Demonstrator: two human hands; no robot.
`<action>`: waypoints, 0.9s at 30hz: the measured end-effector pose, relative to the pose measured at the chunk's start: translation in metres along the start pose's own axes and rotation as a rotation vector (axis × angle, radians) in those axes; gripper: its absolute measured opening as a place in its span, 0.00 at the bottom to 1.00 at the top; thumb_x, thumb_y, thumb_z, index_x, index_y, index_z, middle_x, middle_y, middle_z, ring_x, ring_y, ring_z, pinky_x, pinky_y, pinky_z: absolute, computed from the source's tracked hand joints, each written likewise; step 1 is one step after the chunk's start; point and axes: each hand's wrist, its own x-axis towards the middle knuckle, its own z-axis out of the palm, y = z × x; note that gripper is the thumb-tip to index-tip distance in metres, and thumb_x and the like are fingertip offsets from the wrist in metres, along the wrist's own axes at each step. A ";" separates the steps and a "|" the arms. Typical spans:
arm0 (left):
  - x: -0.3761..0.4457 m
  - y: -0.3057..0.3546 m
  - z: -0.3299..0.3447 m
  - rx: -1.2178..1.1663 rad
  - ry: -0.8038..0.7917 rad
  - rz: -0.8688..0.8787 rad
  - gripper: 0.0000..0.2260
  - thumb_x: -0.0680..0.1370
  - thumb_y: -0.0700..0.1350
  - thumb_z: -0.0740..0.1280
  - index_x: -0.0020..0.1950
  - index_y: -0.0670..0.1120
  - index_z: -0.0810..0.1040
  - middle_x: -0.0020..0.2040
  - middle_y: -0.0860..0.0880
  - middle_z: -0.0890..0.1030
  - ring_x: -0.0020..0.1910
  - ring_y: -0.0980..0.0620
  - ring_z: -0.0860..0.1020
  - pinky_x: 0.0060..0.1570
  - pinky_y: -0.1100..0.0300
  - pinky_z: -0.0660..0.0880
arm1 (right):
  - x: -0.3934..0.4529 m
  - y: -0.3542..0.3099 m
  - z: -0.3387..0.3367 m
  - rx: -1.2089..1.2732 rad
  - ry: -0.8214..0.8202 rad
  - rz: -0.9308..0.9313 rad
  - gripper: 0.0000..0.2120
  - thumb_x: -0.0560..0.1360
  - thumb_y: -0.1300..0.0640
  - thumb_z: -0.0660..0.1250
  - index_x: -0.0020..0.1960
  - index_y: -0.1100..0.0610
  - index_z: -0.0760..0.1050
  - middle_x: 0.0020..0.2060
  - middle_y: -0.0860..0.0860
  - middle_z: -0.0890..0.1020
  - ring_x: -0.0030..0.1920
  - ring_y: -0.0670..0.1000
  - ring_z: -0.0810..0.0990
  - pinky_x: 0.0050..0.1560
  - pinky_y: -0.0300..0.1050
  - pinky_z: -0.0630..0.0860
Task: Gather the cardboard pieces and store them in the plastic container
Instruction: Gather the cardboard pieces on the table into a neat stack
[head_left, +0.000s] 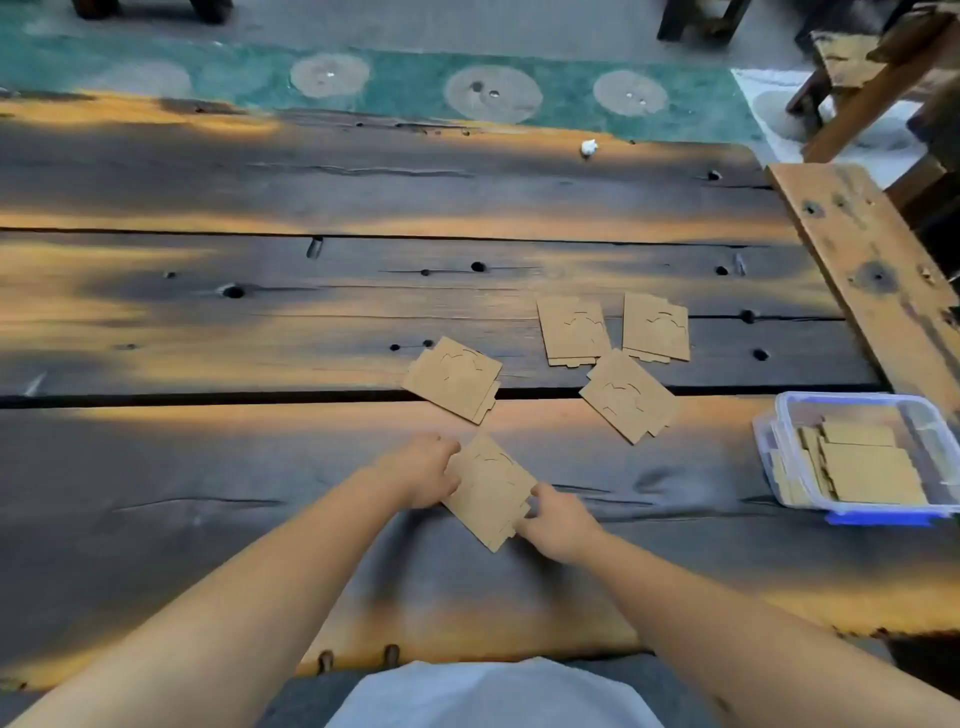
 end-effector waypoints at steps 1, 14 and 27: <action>0.004 -0.002 0.001 -0.008 -0.029 -0.007 0.24 0.78 0.51 0.61 0.73 0.47 0.65 0.71 0.44 0.68 0.68 0.43 0.69 0.64 0.50 0.69 | 0.004 0.001 0.008 0.079 -0.009 0.038 0.17 0.72 0.49 0.65 0.57 0.54 0.69 0.52 0.53 0.80 0.52 0.55 0.77 0.44 0.46 0.71; 0.031 -0.004 0.038 -0.460 -0.050 -0.131 0.26 0.75 0.49 0.64 0.70 0.41 0.65 0.69 0.41 0.70 0.67 0.43 0.69 0.61 0.55 0.67 | 0.031 -0.009 0.042 0.876 0.039 0.446 0.13 0.74 0.55 0.66 0.54 0.57 0.67 0.51 0.60 0.76 0.50 0.58 0.76 0.61 0.59 0.73; 0.039 -0.023 0.023 -0.629 0.110 -0.257 0.19 0.72 0.46 0.64 0.63 0.45 0.74 0.59 0.46 0.79 0.61 0.43 0.74 0.63 0.50 0.71 | 0.057 -0.033 0.023 0.804 0.236 0.346 0.04 0.72 0.58 0.64 0.45 0.57 0.72 0.44 0.57 0.81 0.45 0.57 0.79 0.46 0.54 0.76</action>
